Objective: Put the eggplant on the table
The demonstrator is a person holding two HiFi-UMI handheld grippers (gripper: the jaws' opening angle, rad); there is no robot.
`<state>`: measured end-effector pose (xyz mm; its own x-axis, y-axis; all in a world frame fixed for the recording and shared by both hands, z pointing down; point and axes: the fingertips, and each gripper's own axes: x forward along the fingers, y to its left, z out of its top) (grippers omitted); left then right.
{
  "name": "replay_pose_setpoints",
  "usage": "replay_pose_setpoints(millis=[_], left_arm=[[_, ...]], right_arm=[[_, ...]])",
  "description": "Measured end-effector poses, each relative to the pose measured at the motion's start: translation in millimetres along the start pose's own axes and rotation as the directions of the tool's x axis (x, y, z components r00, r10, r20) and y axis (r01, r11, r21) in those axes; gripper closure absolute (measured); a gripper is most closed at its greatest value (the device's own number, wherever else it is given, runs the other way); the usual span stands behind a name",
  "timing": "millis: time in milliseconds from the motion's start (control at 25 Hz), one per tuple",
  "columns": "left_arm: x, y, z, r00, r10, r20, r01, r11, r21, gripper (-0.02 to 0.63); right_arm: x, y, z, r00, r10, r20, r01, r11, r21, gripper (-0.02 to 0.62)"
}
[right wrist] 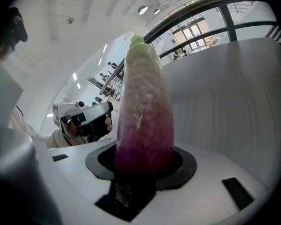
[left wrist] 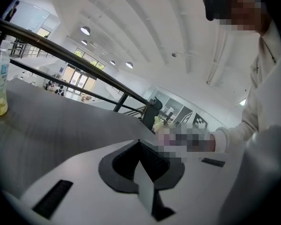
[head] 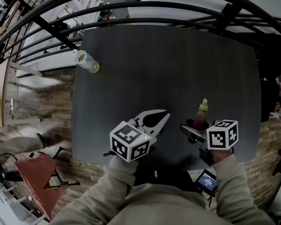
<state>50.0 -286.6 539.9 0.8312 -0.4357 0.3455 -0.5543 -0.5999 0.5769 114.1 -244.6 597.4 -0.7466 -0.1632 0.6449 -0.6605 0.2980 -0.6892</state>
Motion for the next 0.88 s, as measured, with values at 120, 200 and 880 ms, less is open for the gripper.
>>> replay_pose_setpoints(millis=[120, 200, 880], left_arm=[[0, 6, -13, 1.0, 0.002, -0.009, -0.002, 0.999, -0.042, 0.6], [0, 13, -21, 1.0, 0.013, -0.013, -0.014, 0.997, -0.077, 0.6], [12, 12, -85, 0.994, -0.007, -0.109, -0.008, 0.99, -0.137, 0.6]], right_arm=[[9, -10, -13, 0.999, -0.032, -0.03, 0.032, 0.999, -0.002, 0.403], [14, -18, -20, 0.997, -0.063, -0.05, 0.063, 0.998, -0.003, 0.403], [44, -75, -68, 0.961, -0.218, -0.171, 0.226, 0.974, 0.028, 0.403]])
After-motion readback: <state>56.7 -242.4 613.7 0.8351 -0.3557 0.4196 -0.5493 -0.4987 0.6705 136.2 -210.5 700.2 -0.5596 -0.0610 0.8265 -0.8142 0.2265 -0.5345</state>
